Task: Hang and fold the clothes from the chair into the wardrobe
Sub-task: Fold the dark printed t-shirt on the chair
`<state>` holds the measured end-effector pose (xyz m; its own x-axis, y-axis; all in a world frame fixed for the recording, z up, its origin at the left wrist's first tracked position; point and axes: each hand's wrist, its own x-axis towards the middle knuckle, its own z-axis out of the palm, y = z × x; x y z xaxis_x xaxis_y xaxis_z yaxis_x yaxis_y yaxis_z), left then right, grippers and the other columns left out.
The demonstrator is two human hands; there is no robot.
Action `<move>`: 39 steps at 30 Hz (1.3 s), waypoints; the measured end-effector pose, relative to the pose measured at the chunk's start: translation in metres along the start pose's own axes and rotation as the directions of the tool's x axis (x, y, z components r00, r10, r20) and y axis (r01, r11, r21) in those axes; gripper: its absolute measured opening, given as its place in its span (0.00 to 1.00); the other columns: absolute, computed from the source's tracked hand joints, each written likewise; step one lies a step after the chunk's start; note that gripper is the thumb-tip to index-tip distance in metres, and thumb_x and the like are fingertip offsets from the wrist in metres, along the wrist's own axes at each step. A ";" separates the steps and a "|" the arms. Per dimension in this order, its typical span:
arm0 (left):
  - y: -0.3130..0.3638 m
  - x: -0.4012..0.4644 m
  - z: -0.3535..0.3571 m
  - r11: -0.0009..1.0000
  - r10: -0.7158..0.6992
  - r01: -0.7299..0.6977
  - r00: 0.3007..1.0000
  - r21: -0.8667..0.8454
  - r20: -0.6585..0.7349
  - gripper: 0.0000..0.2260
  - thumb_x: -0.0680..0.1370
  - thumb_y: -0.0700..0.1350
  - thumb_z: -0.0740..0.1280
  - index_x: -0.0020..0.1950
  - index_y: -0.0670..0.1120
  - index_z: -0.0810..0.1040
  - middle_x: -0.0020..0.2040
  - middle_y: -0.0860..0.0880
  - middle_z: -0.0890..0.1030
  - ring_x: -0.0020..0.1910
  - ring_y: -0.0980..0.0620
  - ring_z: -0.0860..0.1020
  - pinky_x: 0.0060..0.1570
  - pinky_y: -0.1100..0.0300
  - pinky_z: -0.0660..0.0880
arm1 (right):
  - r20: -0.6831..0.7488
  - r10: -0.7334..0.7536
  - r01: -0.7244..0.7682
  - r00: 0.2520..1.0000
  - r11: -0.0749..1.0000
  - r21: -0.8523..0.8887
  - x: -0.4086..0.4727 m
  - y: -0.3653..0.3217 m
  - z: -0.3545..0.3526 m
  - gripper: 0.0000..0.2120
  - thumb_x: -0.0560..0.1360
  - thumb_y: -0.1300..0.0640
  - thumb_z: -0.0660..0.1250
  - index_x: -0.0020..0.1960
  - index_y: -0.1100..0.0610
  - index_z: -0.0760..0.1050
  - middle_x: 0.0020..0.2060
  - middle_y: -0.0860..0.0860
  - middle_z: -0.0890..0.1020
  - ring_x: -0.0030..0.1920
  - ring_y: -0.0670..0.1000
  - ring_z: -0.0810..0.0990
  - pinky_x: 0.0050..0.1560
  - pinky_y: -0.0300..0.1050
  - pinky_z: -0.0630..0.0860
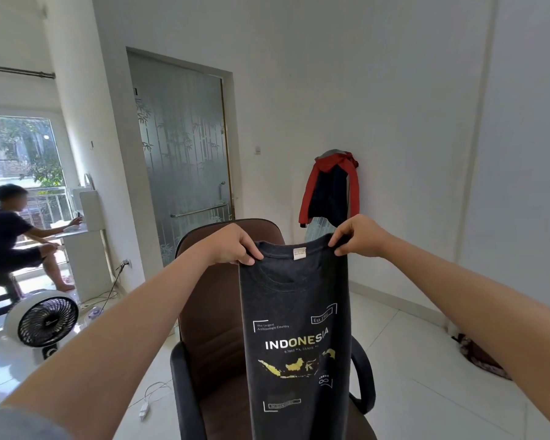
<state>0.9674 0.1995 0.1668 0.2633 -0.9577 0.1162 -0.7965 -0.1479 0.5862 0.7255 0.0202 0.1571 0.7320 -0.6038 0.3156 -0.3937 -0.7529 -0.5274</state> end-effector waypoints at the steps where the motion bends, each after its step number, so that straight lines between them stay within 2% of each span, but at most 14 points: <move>1: 0.001 -0.001 0.001 1.000 -0.017 0.017 0.999 0.001 0.028 0.10 0.72 0.33 0.70 0.47 0.45 0.85 0.50 0.42 0.83 0.42 0.51 0.78 0.42 0.62 0.78 | 0.014 0.004 -0.004 1.000 1.000 -0.008 -0.001 0.000 0.000 0.09 0.68 0.66 0.75 0.42 0.53 0.83 0.42 0.47 0.81 0.46 0.47 0.79 0.51 0.42 0.76; 3: 0.002 -0.002 0.002 0.999 -0.033 0.033 0.997 0.005 0.067 0.10 0.72 0.32 0.69 0.47 0.45 0.85 0.52 0.43 0.82 0.45 0.50 0.78 0.46 0.59 0.79 | 0.043 0.014 -0.013 0.999 1.000 -0.026 -0.002 -0.001 0.001 0.10 0.68 0.66 0.75 0.41 0.52 0.83 0.42 0.47 0.81 0.46 0.48 0.79 0.50 0.40 0.75; 8: 0.002 -0.005 0.004 0.996 -0.011 0.014 0.999 -0.089 0.036 0.13 0.73 0.30 0.66 0.47 0.45 0.84 0.53 0.43 0.80 0.45 0.50 0.76 0.41 0.61 0.77 | 0.080 0.058 -0.058 0.995 0.998 -0.008 -0.004 -0.002 -0.001 0.09 0.69 0.68 0.73 0.41 0.54 0.84 0.44 0.48 0.81 0.49 0.50 0.78 0.54 0.45 0.77; 12: -0.001 -0.005 0.004 0.995 -0.013 0.015 1.000 -0.103 0.015 0.14 0.74 0.29 0.64 0.45 0.46 0.84 0.53 0.40 0.80 0.44 0.49 0.76 0.40 0.60 0.75 | 0.116 0.098 -0.100 0.988 0.995 0.010 -0.007 -0.005 -0.002 0.09 0.70 0.68 0.72 0.41 0.55 0.84 0.47 0.50 0.80 0.49 0.51 0.79 0.46 0.43 0.80; 14: -0.004 -0.005 0.003 0.999 -0.008 0.009 1.000 -0.054 0.015 0.14 0.73 0.30 0.65 0.43 0.46 0.85 0.52 0.37 0.81 0.43 0.48 0.75 0.40 0.60 0.75 | 0.120 0.092 -0.089 0.988 0.996 -0.031 -0.008 -0.006 -0.001 0.08 0.69 0.68 0.73 0.41 0.55 0.83 0.47 0.51 0.80 0.49 0.50 0.79 0.47 0.45 0.81; 17: -0.007 -0.006 0.003 1.000 0.005 -0.005 0.999 0.011 0.032 0.14 0.72 0.30 0.66 0.40 0.47 0.85 0.51 0.35 0.81 0.41 0.47 0.74 0.39 0.60 0.73 | 0.137 0.090 -0.081 0.986 0.994 -0.068 -0.009 -0.008 0.000 0.07 0.68 0.67 0.74 0.39 0.57 0.82 0.42 0.51 0.81 0.47 0.51 0.80 0.49 0.49 0.82; 21: -0.008 -0.007 0.002 0.996 0.022 -0.027 0.998 0.087 0.060 0.12 0.72 0.31 0.69 0.40 0.48 0.85 0.49 0.39 0.82 0.39 0.48 0.75 0.36 0.63 0.73 | 0.153 0.082 -0.070 0.985 0.994 -0.081 -0.012 -0.013 0.003 0.08 0.68 0.68 0.74 0.37 0.57 0.80 0.38 0.51 0.81 0.43 0.53 0.81 0.47 0.44 0.81; 24: -0.009 -0.007 0.000 0.977 0.027 -0.047 0.995 0.207 0.100 0.09 0.71 0.35 0.72 0.40 0.49 0.85 0.47 0.44 0.83 0.44 0.45 0.79 0.42 0.61 0.77 | 0.145 0.075 -0.064 0.987 0.995 -0.080 -0.013 -0.019 0.005 0.09 0.67 0.68 0.75 0.35 0.57 0.79 0.31 0.48 0.80 0.37 0.48 0.80 0.44 0.42 0.80; 27: -0.010 -0.010 -0.001 0.977 0.037 -0.054 0.995 0.204 0.088 0.07 0.70 0.36 0.73 0.43 0.48 0.85 0.48 0.46 0.83 0.46 0.48 0.79 0.45 0.61 0.76 | 0.124 0.062 -0.058 0.990 0.998 -0.034 -0.015 -0.026 0.006 0.10 0.66 0.68 0.75 0.33 0.57 0.77 0.22 0.43 0.76 0.29 0.43 0.76 0.40 0.40 0.78; 29: -0.011 -0.011 -0.004 0.988 0.050 -0.057 0.997 0.143 0.052 0.08 0.71 0.36 0.72 0.46 0.47 0.85 0.48 0.45 0.83 0.39 0.51 0.77 0.39 0.66 0.73 | 0.089 0.050 -0.053 0.995 0.998 0.026 -0.015 -0.028 0.006 0.11 0.65 0.68 0.76 0.32 0.58 0.76 0.24 0.48 0.76 0.29 0.47 0.76 0.40 0.41 0.78; 31: -0.015 -0.013 -0.009 0.996 0.047 -0.049 0.998 0.072 0.035 0.08 0.71 0.35 0.72 0.46 0.46 0.85 0.48 0.40 0.82 0.38 0.50 0.75 0.37 0.64 0.72 | 0.063 0.049 -0.053 0.997 0.996 0.068 -0.016 -0.028 0.005 0.11 0.65 0.68 0.76 0.32 0.58 0.76 0.26 0.51 0.76 0.30 0.49 0.76 0.37 0.40 0.77; 33: -0.018 -0.015 -0.013 0.998 0.033 -0.036 0.998 0.058 0.048 0.08 0.71 0.34 0.72 0.46 0.46 0.85 0.50 0.39 0.82 0.40 0.48 0.75 0.39 0.61 0.73 | 0.057 0.054 -0.058 0.997 0.995 0.085 -0.016 -0.030 0.004 0.10 0.66 0.69 0.76 0.33 0.59 0.76 0.28 0.54 0.76 0.32 0.51 0.76 0.35 0.37 0.76; 36: -0.018 -0.017 -0.015 0.998 -0.001 -0.005 0.995 0.063 0.095 0.09 0.72 0.33 0.70 0.47 0.45 0.84 0.49 0.46 0.81 0.44 0.50 0.79 0.41 0.63 0.78 | 0.064 0.058 -0.061 0.996 0.997 0.051 -0.016 -0.035 0.005 0.09 0.67 0.68 0.75 0.35 0.58 0.78 0.32 0.53 0.79 0.35 0.50 0.78 0.35 0.36 0.76; 39: -0.019 -0.019 -0.016 0.998 0.005 -0.011 0.995 0.059 0.102 0.09 0.73 0.33 0.70 0.48 0.45 0.84 0.50 0.49 0.79 0.49 0.48 0.79 0.46 0.58 0.80 | 0.072 0.069 -0.070 0.995 0.998 0.006 -0.016 -0.036 0.007 0.08 0.66 0.68 0.75 0.36 0.58 0.80 0.37 0.52 0.81 0.40 0.51 0.80 0.39 0.41 0.79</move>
<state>0.9864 0.2247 0.1657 0.2022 -0.9787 0.0364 -0.8300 -0.1516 0.5367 0.7321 0.0587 0.1659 0.7410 -0.6342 0.2205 -0.4407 -0.7072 -0.5528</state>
